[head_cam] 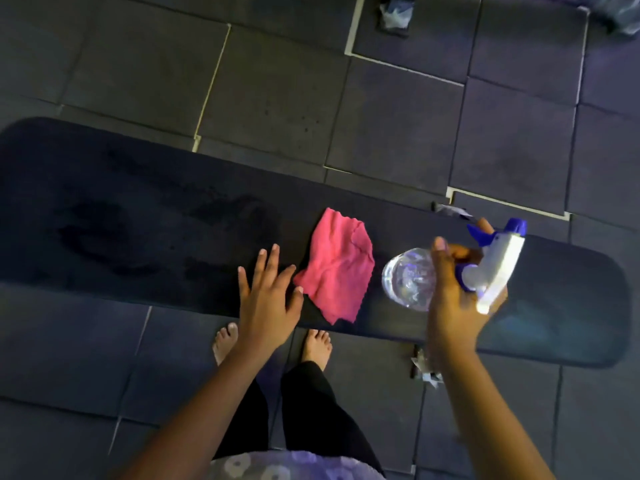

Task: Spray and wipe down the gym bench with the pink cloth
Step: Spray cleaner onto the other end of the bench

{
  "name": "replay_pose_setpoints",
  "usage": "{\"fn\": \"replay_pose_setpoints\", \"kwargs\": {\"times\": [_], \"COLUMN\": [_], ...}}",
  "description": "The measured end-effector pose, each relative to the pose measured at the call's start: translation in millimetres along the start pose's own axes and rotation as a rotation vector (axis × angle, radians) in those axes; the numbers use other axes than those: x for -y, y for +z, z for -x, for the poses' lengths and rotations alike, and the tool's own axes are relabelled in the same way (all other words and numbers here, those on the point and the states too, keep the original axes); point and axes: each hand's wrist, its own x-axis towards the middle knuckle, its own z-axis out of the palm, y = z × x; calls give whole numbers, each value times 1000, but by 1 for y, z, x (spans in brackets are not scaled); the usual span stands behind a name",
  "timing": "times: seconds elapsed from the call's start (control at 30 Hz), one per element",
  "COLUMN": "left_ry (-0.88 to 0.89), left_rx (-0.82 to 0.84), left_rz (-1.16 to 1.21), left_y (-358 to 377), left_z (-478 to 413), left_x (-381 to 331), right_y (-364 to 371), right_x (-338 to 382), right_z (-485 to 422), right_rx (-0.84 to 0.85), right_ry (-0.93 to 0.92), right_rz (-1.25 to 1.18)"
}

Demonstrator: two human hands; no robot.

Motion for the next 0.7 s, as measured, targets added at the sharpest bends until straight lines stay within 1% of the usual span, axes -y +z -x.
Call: {"fn": "replay_pose_setpoints", "kwargs": {"times": [0.07, 0.2, 0.3, 0.37, 0.4, 0.43, 0.5, 0.53, 0.6, 0.63, 0.67, 0.7], "left_ry": [45, 67, 64, 49, 43, 28, -62, -134, -347, -462, -556, -615], "left_rx": [-16, -38, -102, -120, -117, -106, -64, -47, -6, 6, 8, 8], "left_rz": [-20, -4, 33, 104, 155, 230, 420, 500, 684, 804, 911, 980], "left_y": [2, 5, 4, 2, 1, 0, -4, -6, -9, -10, -11, -11], "left_z": [2, 1, -2, -4, -6, -7, -9, -9, -11, -13, -15, -16], "left_x": [-5, -10, -11, -11, -11, -10, -11, -11, -13, -13, -11, -8], "right_y": [4, 8, 4, 2, 0, -3, -10, -14, -20, -22, -21, -19], "right_x": [-20, -51, -57, -55, -55, -56, -67, -74, -86, -89, -90, -91], "right_z": [-13, -16, -8, -4, 1, 8, 32, 46, 73, 84, 93, 100], "right_rx": [-37, -32, -20, -50, -61, -85, -118, -74, 138, 270, 399, 515], "right_ry": [-12, -56, -22, -11, -51, -93, -72, -27, 27, -3, -74, -159], "right_rz": [5, 64, 132, 221, 284, 350, 440, 447, 407, 416, 463, 531]}}
